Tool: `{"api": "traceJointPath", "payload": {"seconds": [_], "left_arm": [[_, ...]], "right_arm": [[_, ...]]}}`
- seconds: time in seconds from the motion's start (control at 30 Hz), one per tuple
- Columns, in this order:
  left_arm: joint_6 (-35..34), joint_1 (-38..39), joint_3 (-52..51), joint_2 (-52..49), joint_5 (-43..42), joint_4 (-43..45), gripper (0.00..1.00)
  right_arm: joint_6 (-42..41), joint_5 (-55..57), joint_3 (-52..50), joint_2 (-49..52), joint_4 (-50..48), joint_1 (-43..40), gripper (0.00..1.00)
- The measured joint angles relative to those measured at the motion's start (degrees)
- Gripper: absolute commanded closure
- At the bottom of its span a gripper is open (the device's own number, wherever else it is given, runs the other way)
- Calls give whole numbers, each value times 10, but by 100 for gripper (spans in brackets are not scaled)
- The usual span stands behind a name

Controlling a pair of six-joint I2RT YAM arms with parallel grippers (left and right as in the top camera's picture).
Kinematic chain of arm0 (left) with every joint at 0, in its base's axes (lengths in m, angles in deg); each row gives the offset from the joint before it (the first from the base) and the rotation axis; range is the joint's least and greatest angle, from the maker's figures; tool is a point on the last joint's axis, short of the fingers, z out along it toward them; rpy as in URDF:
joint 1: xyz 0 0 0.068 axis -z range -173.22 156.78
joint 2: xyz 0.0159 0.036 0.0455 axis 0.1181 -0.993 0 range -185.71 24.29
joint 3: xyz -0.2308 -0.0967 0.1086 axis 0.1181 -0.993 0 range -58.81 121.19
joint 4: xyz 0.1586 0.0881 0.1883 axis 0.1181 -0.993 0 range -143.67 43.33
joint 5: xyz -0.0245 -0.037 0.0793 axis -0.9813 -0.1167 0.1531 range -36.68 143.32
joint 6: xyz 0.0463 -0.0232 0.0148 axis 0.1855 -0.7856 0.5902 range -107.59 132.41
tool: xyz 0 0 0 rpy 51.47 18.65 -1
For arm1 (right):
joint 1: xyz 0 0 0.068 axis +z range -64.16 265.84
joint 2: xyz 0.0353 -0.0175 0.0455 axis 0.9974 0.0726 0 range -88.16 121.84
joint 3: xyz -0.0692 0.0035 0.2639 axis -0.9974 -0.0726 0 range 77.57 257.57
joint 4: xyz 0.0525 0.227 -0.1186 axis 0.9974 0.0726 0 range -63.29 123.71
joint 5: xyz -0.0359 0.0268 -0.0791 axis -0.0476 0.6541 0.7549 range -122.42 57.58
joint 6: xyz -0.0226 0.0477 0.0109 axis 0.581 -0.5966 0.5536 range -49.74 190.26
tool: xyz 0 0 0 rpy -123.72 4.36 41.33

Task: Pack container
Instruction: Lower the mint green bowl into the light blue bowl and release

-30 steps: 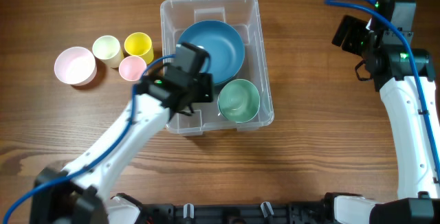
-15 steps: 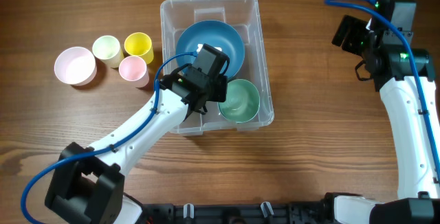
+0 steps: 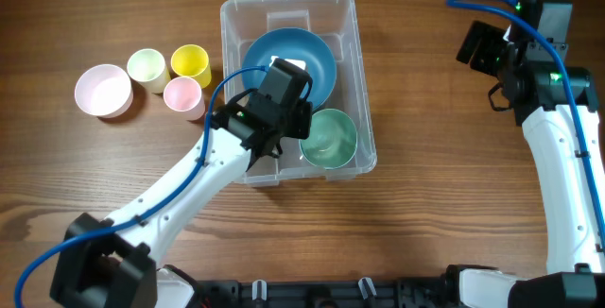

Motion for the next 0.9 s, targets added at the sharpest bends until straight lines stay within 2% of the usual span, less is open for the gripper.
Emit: {"api": "traceJointPath", "payload": {"seconds": [0.13, 0.27, 0.37, 0.9], "left_arm": [[14, 1, 0, 10, -17, -1, 71], [27, 12, 0, 10, -35, -10, 54], [32, 18, 0, 10, -42, -26, 49], [36, 26, 0, -1, -45, -41, 53]], "right_arm": [[0, 0, 0, 0, 0, 0, 0], [0, 0, 0, 0, 0, 0, 0], [0, 0, 0, 0, 0, 0, 0], [0, 0, 0, 0, 0, 0, 0]]}}
